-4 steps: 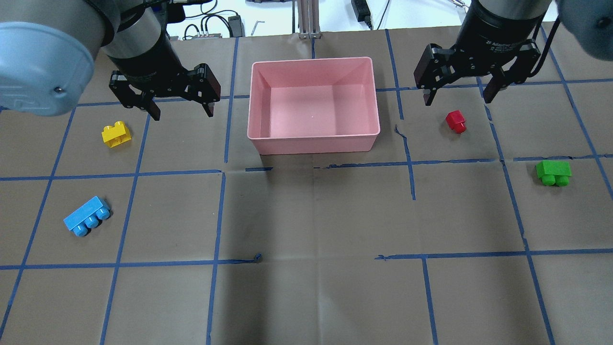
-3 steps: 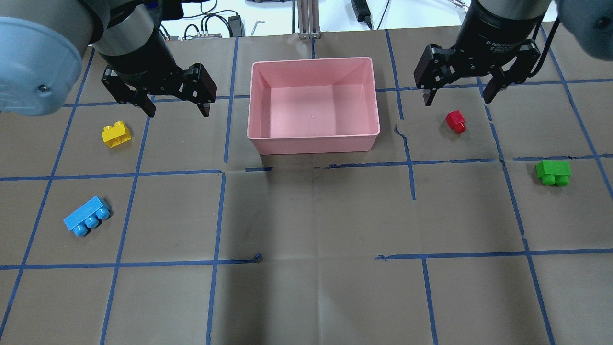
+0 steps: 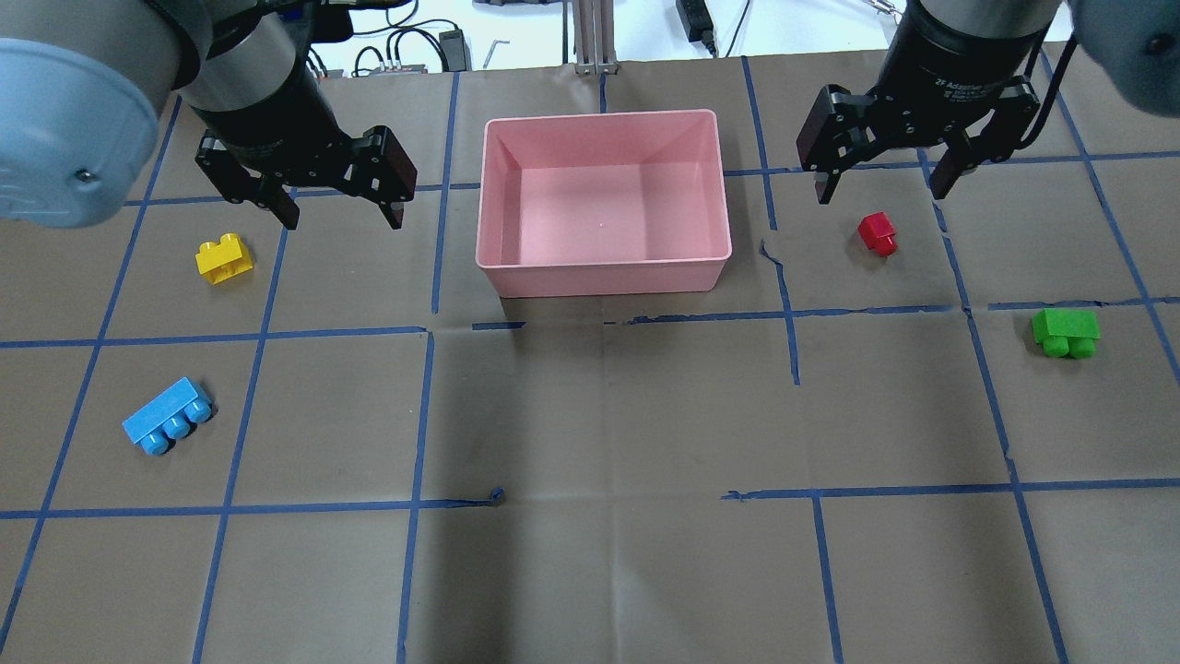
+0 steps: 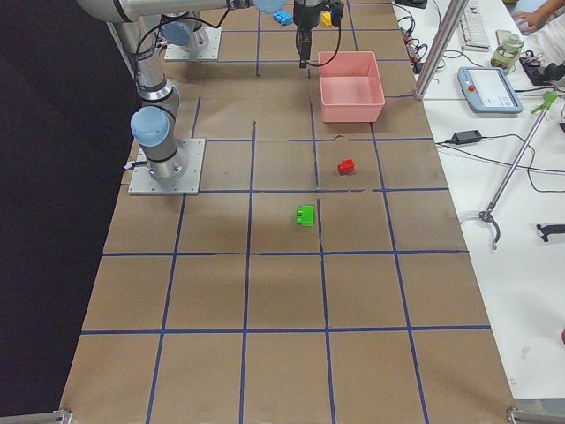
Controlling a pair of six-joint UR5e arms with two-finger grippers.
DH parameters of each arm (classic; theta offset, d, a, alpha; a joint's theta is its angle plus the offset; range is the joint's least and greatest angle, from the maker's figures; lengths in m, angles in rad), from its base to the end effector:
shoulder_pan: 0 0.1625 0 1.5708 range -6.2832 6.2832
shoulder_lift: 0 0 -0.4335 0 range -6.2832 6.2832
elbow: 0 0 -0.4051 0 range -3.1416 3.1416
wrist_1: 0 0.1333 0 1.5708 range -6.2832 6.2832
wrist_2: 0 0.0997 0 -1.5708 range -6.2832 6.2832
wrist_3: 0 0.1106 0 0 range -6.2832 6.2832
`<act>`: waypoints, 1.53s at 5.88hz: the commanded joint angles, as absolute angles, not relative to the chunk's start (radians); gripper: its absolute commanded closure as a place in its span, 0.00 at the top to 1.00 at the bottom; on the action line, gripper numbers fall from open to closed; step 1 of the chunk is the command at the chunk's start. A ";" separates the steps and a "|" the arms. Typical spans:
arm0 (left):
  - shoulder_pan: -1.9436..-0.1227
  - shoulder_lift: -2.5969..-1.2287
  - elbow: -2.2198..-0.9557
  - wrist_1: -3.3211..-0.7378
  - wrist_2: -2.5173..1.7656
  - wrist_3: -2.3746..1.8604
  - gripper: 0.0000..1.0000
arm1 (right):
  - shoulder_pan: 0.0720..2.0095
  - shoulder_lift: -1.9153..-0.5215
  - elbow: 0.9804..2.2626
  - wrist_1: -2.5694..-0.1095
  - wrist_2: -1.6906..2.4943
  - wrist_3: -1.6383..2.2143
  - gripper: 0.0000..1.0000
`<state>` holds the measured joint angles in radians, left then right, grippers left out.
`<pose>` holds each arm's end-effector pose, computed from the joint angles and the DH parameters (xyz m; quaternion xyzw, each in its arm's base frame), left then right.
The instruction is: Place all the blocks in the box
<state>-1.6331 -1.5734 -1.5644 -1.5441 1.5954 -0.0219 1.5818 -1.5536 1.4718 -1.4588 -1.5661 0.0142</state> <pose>-0.1620 -0.5001 0.4901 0.0200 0.9996 -0.0157 0.0116 0.1394 -0.5060 0.5155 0.0016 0.9999 0.0151 0.0022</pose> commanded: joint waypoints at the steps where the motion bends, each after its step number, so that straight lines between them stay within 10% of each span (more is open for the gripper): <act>1: -1.612 -1.551 -1.572 -1.580 1.611 -0.011 0.99 | 1.574 -1.551 1.471 -1.457 -1.566 0.011 1.00; 5: -1.229 -1.557 -1.676 -1.655 1.653 0.360 0.98 | 1.566 -1.555 1.470 -1.450 -1.575 -0.024 1.00; 9: -0.884 -1.633 -1.952 -1.167 1.643 1.160 0.98 | 1.444 -1.546 1.471 -1.453 -1.598 -0.196 1.00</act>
<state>-0.9475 -1.6107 -1.8852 -1.2988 1.6487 0.9961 1.5035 -1.5504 1.4697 -1.4517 -1.5869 -0.1657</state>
